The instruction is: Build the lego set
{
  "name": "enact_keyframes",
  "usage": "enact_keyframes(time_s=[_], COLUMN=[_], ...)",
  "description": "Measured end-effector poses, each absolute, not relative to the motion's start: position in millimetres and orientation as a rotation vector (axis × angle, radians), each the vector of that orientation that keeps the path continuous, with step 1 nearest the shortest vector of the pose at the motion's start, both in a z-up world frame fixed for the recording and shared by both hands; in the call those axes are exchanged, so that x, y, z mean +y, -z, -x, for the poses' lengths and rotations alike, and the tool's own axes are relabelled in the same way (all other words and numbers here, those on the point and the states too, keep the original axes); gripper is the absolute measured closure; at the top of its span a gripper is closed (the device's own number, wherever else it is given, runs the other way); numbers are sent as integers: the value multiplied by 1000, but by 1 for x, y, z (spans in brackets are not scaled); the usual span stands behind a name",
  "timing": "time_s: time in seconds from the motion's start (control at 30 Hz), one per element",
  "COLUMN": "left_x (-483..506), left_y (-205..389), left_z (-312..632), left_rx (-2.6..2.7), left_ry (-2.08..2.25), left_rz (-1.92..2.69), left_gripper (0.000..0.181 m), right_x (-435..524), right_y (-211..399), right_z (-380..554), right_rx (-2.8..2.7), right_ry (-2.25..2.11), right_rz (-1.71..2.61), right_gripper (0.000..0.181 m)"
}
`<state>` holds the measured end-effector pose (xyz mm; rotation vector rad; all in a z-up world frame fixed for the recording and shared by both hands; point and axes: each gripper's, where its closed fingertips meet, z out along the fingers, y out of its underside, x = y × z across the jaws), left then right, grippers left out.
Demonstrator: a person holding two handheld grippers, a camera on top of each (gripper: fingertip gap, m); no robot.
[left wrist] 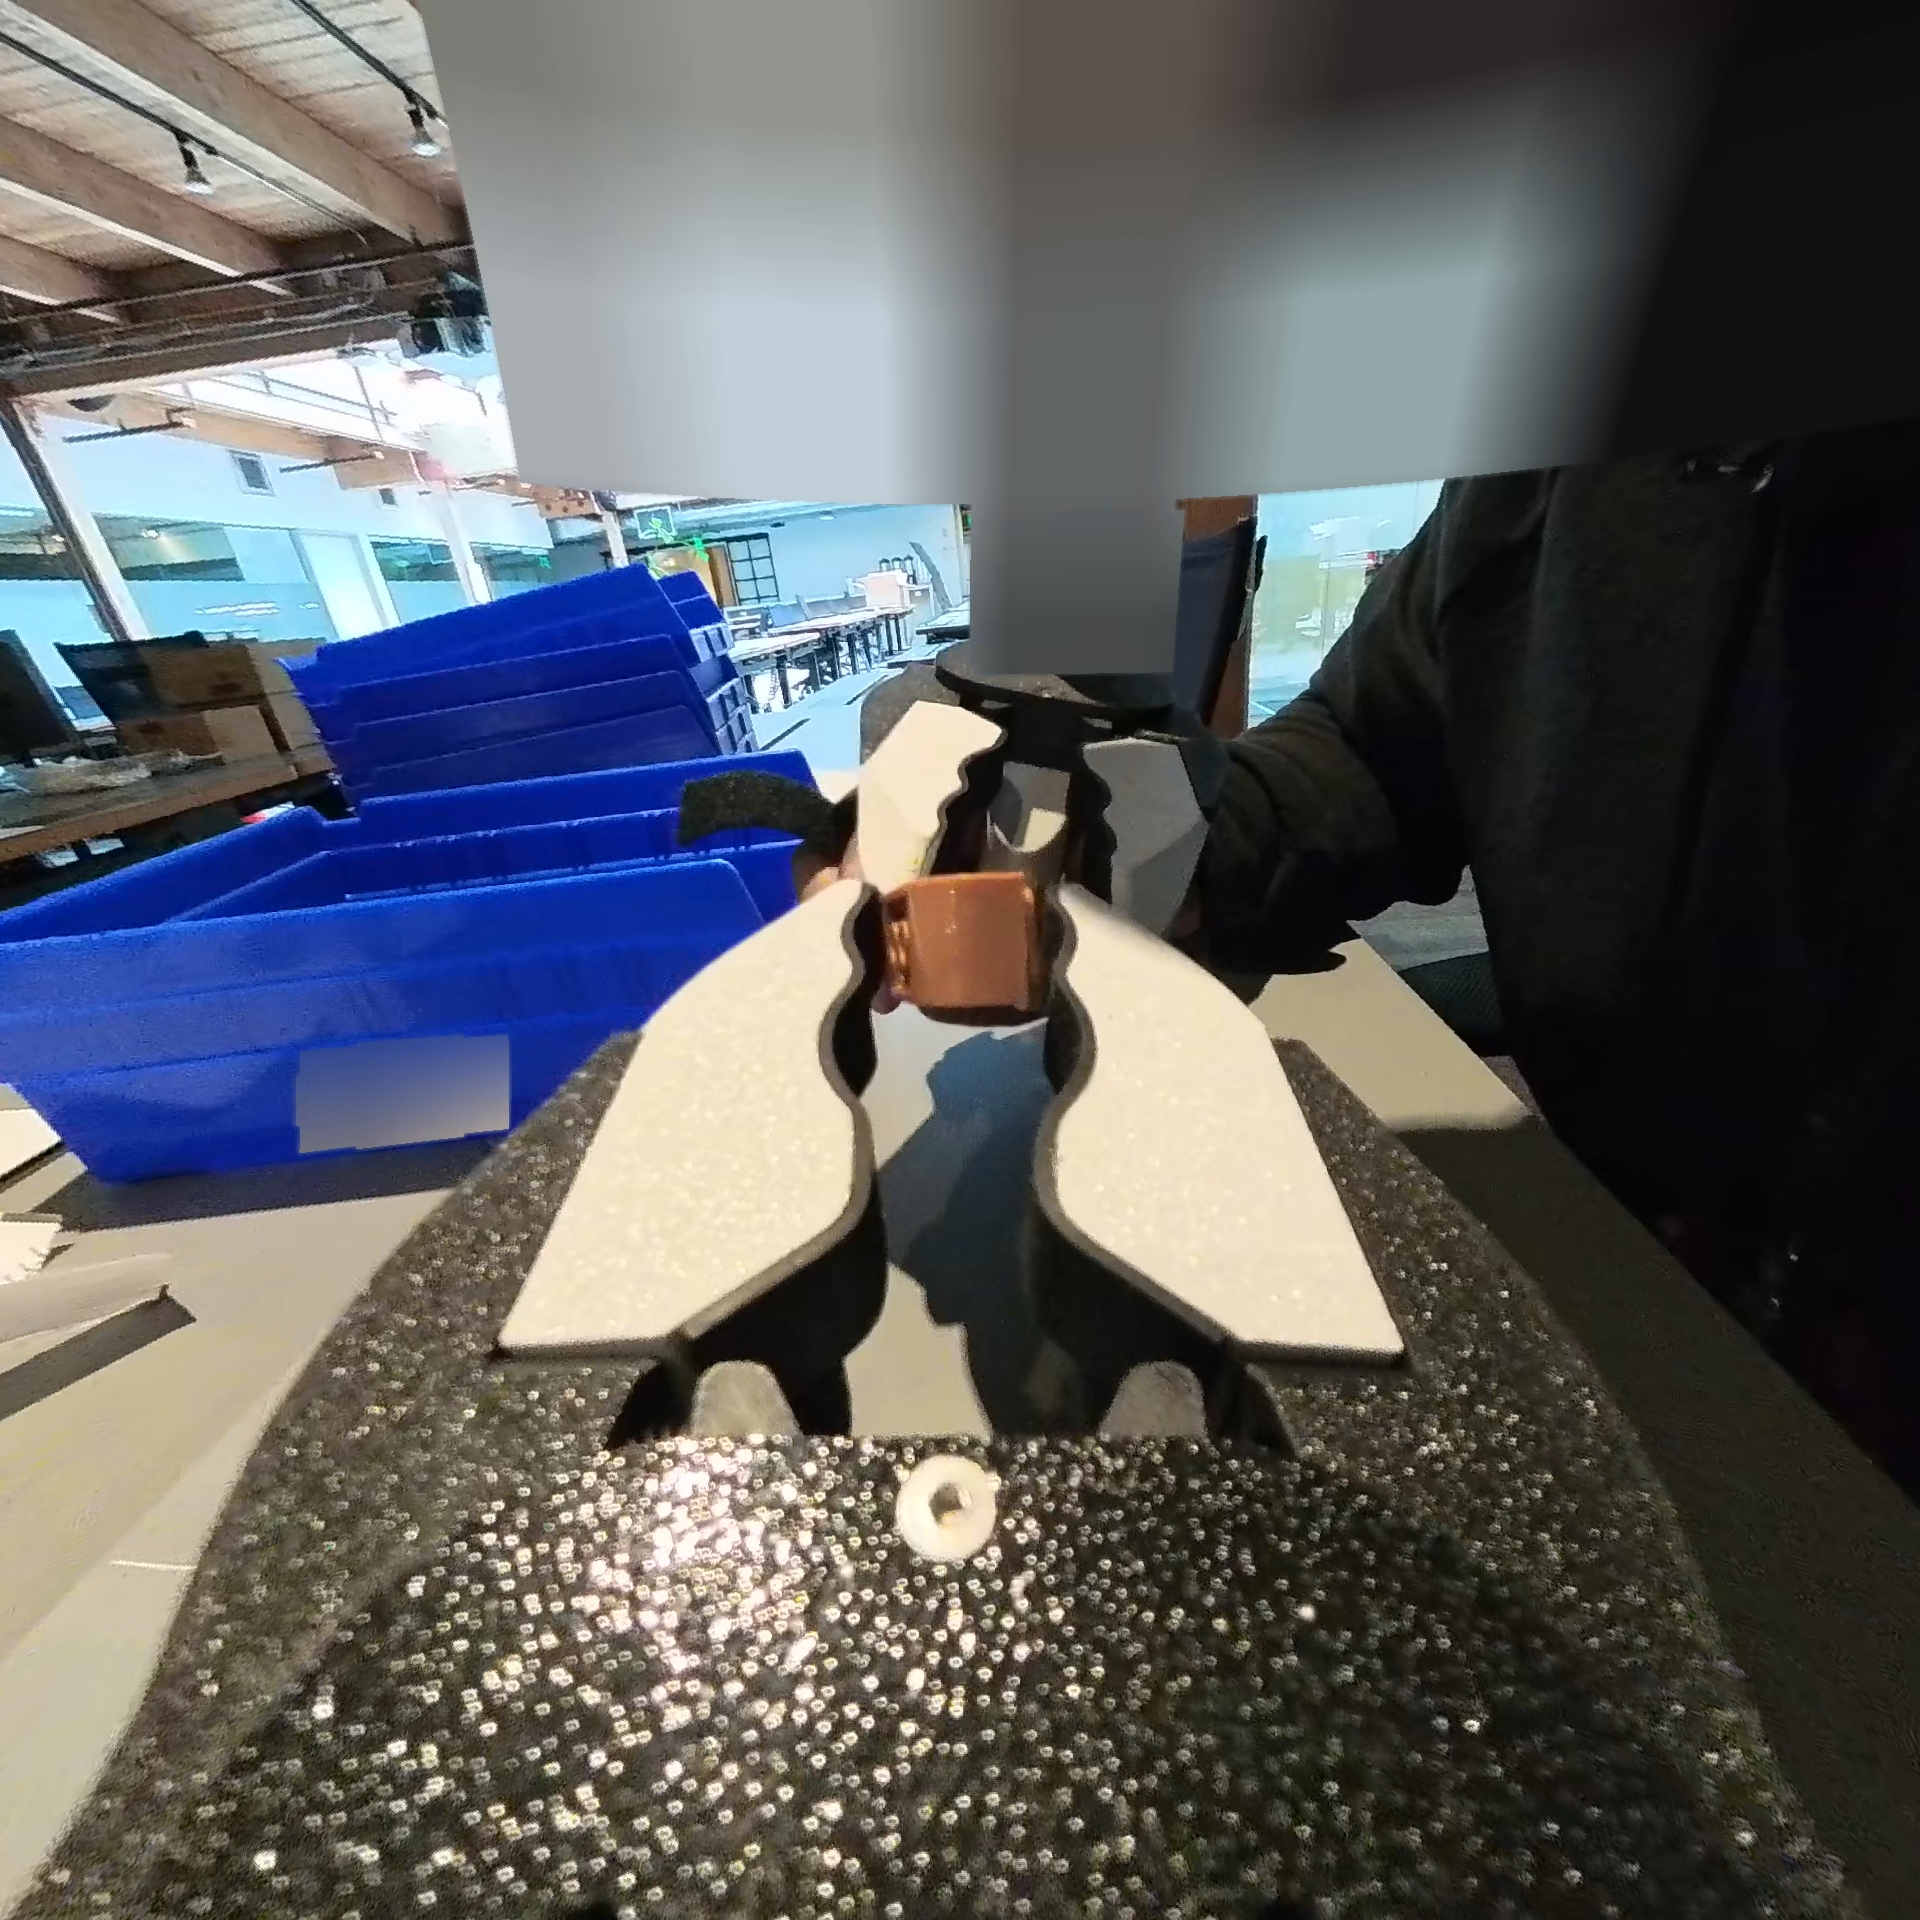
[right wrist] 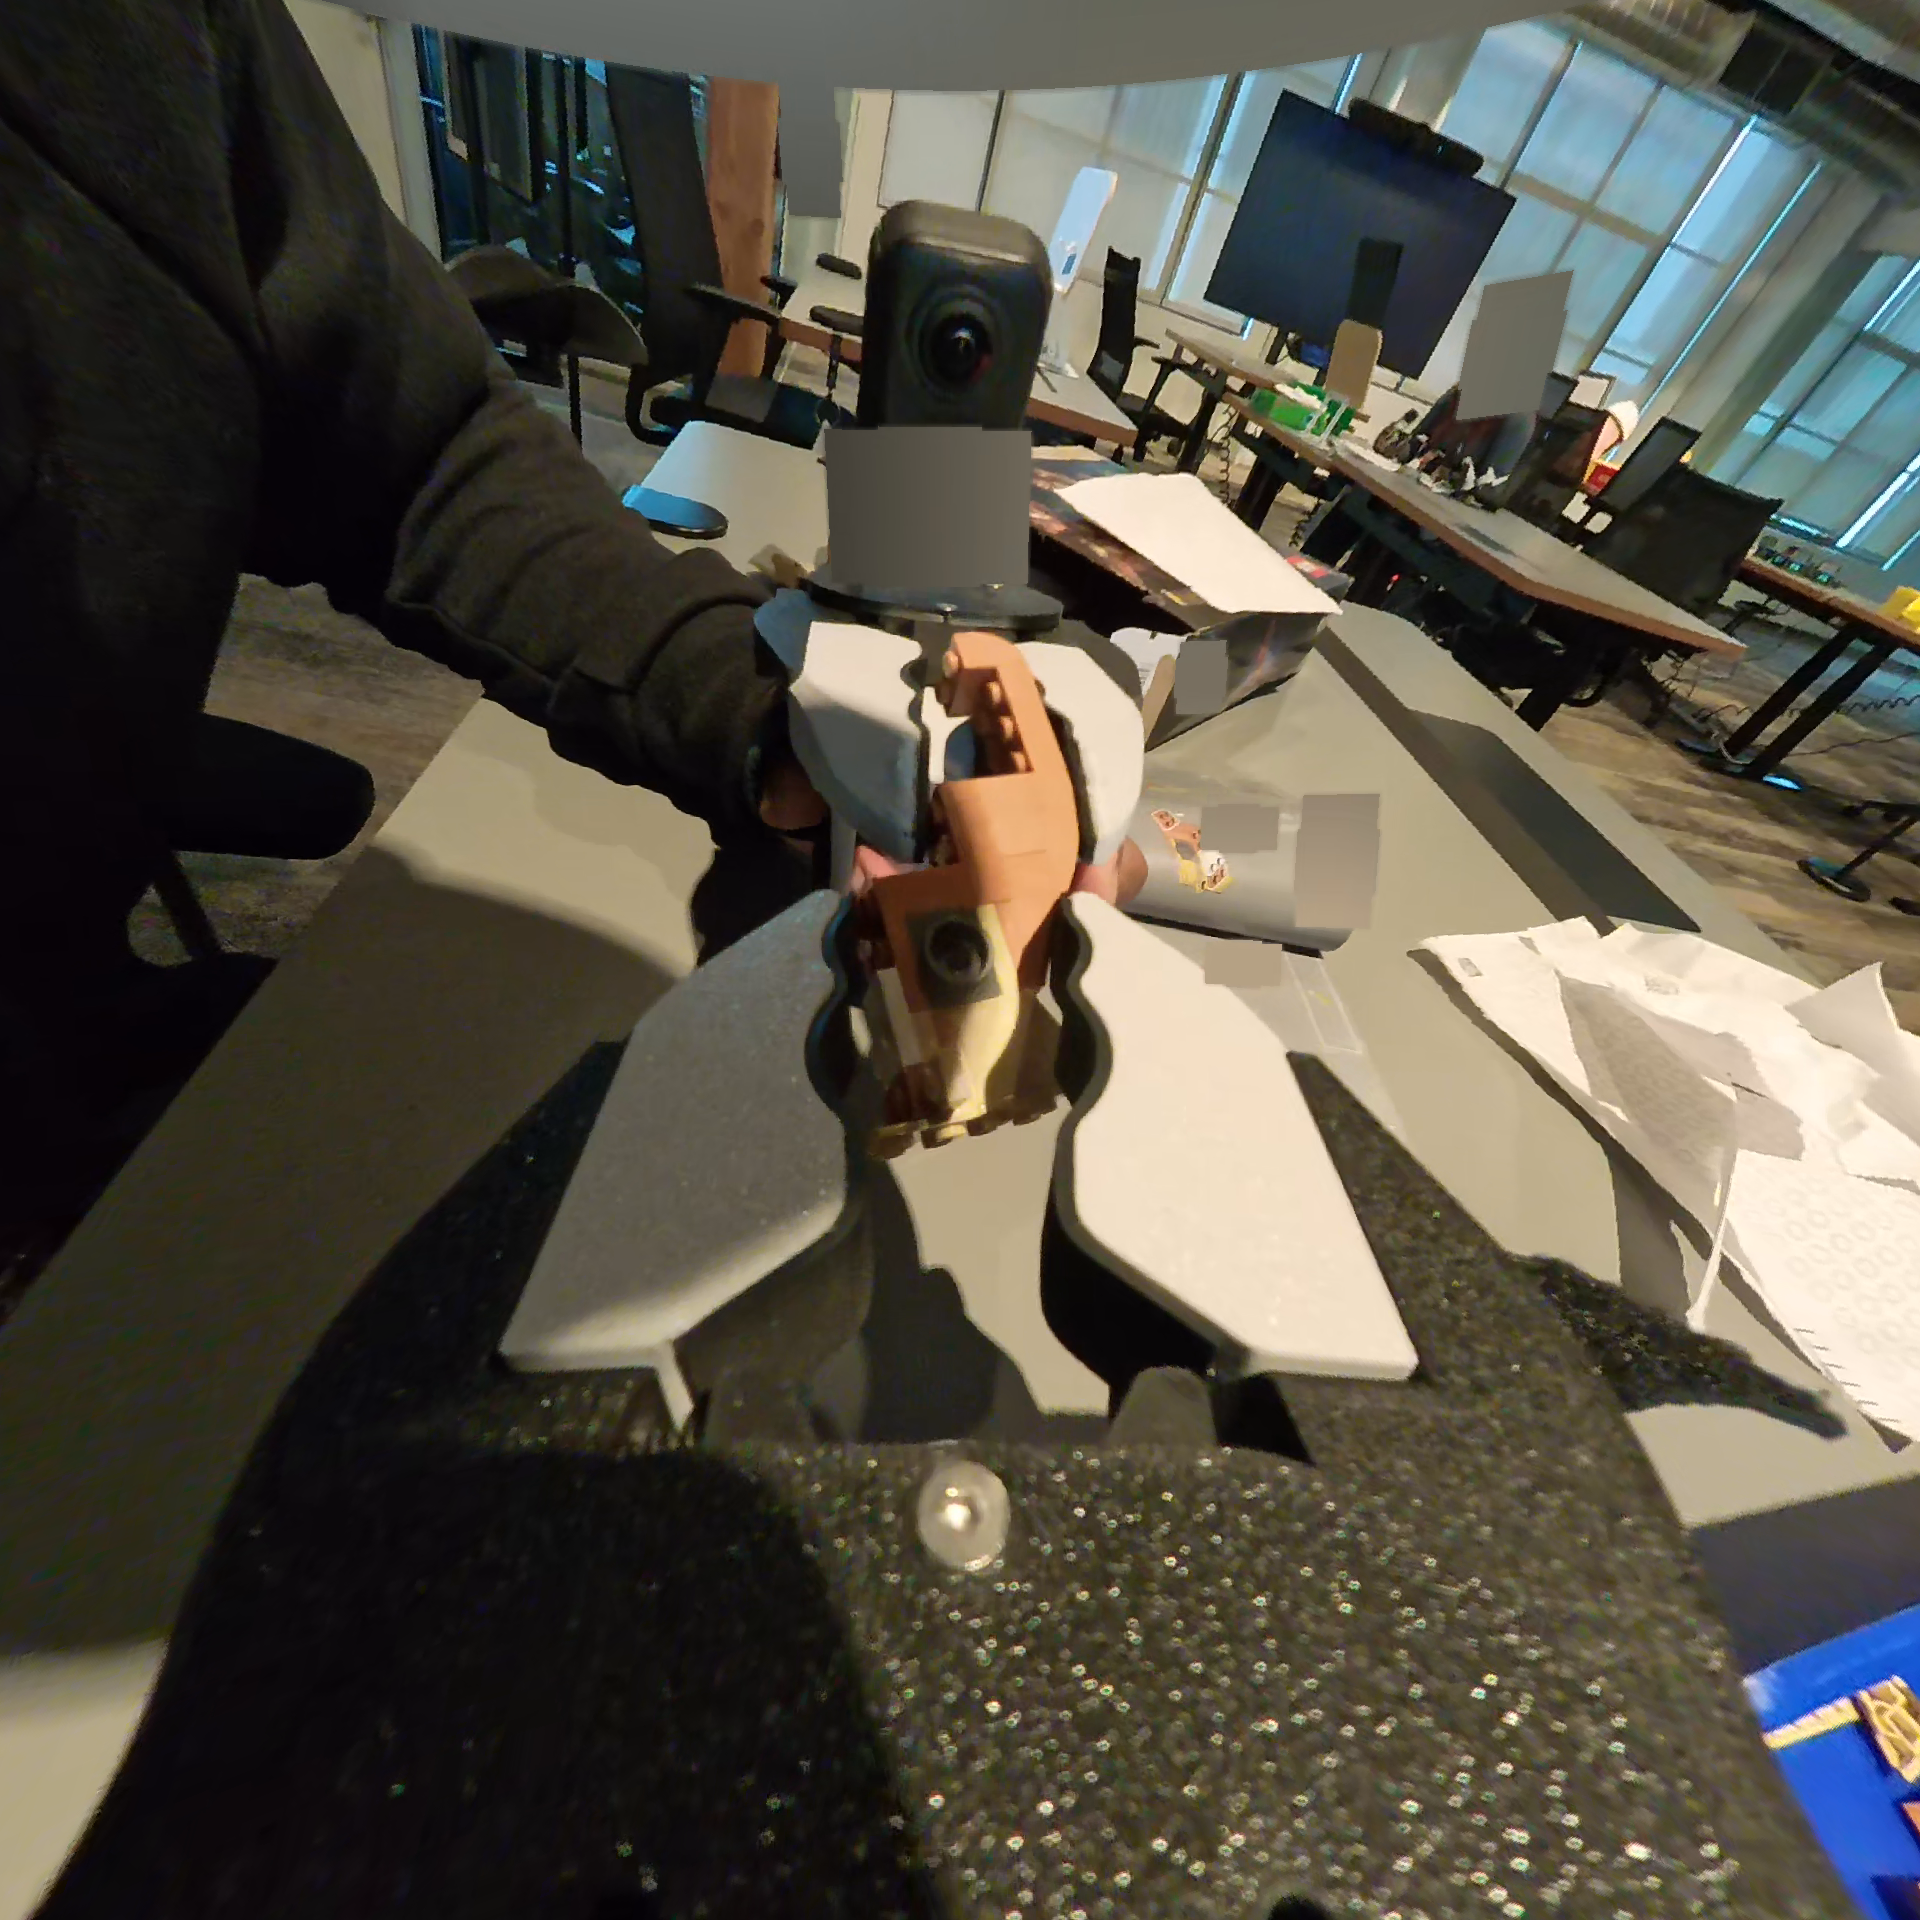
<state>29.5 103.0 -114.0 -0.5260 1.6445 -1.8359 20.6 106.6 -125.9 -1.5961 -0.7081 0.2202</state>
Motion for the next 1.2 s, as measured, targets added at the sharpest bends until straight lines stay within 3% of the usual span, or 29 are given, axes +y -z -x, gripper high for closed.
enact_keyframes(time_s=[0.9, 1.03, 1.2], left_x=[107, 131, 165], left_y=[108, 104, 102], left_z=[-31, -43, -51], left_rx=[1627, 1519, 1151], left_ry=[1777, 1868, 2149], left_rz=[542, 788, 1329], left_gripper=[153, 153, 153], right_x=[110, 112, 121], right_y=[122, 124, 122], right_z=[-24, -38, -41], right_rx=[-711, -852, -831], right_ry=[-101, 305, 429], right_rz=[1557, 1487, 1473], right_gripper=[145, 123, 121])
